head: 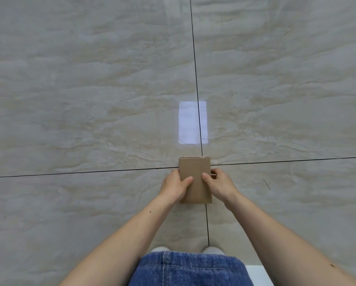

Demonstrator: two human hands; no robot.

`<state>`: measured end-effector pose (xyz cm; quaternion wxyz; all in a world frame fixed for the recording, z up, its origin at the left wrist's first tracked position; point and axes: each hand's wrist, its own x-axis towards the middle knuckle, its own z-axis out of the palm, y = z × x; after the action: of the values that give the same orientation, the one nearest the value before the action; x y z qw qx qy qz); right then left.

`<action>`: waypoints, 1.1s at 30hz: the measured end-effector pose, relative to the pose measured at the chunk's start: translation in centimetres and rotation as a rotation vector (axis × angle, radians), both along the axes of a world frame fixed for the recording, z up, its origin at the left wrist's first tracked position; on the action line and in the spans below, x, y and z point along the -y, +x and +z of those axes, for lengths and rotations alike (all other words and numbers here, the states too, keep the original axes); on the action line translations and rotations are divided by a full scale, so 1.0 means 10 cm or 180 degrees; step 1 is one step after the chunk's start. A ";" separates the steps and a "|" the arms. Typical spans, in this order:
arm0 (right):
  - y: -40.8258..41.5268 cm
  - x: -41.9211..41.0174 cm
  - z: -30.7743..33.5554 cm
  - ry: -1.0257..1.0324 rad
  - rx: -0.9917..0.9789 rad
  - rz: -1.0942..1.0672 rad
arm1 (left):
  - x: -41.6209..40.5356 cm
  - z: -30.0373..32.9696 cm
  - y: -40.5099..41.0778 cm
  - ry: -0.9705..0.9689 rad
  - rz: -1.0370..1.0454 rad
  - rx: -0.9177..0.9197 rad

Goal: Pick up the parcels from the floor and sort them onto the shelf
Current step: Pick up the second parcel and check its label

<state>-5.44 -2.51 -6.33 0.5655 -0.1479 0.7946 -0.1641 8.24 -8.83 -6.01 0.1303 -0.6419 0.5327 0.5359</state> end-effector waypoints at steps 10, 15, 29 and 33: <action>-0.02 0.13 0.62 -0.0103 0.0114 -0.0029 | 0.04 0.64 -0.02 -0.0125 0.0062 0.0133; -0.05 0.26 1.49 -0.0251 0.0077 -0.0009 | 0.14 1.49 -0.04 -0.0322 0.0242 0.0094; -0.25 0.42 4.62 -0.1030 0.0058 -0.0252 | 0.48 4.48 -0.14 -0.0600 0.0419 -0.0526; -0.29 0.54 5.45 -0.1283 -0.0020 -0.0297 | 0.59 5.30 -0.17 -0.0836 0.0374 -0.0657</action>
<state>-8.32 -7.90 48.15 0.5138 -0.2216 0.7534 -0.3454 6.52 -14.77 46.96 -0.0416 -0.6250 0.5703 0.5315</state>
